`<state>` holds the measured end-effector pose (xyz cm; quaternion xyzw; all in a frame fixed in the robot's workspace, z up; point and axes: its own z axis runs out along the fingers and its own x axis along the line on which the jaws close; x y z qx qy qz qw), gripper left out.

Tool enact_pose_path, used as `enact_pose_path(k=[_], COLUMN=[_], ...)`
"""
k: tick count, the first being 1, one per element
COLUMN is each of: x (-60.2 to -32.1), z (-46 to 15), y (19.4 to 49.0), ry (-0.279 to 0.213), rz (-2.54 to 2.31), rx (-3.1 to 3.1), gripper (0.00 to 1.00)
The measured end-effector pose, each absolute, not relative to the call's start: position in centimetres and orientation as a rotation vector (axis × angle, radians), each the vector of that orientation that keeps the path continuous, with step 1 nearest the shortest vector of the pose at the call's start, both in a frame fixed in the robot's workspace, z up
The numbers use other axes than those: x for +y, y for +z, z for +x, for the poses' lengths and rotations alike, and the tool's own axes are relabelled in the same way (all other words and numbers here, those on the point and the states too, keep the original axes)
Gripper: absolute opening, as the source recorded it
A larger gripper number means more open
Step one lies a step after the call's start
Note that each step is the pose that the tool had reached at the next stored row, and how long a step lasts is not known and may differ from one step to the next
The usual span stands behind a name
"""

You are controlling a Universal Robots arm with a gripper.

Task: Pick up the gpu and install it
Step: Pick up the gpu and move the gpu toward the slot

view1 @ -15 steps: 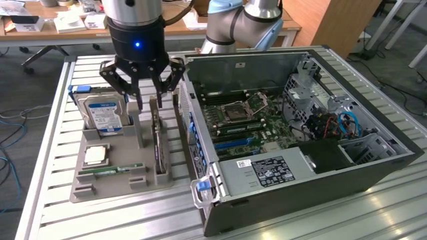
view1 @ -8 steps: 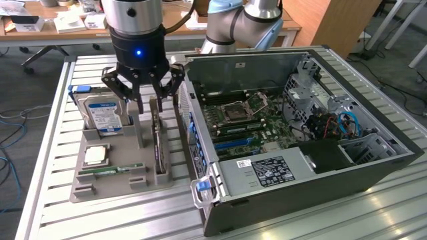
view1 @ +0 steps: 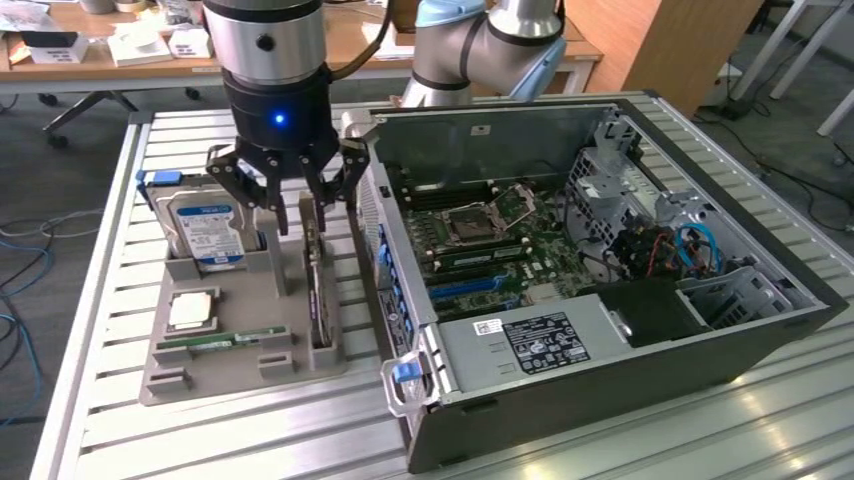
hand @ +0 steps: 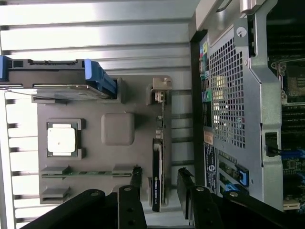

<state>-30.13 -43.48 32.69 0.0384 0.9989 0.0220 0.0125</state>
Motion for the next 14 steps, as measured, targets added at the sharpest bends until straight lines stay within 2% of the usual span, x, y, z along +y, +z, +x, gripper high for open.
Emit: enact_pose_path(k=[14], x=[-43.48], z=[-30.13], y=[31.90], ry=[0.069], rz=[0.120], rx=[3.113], gripper=[0.43])
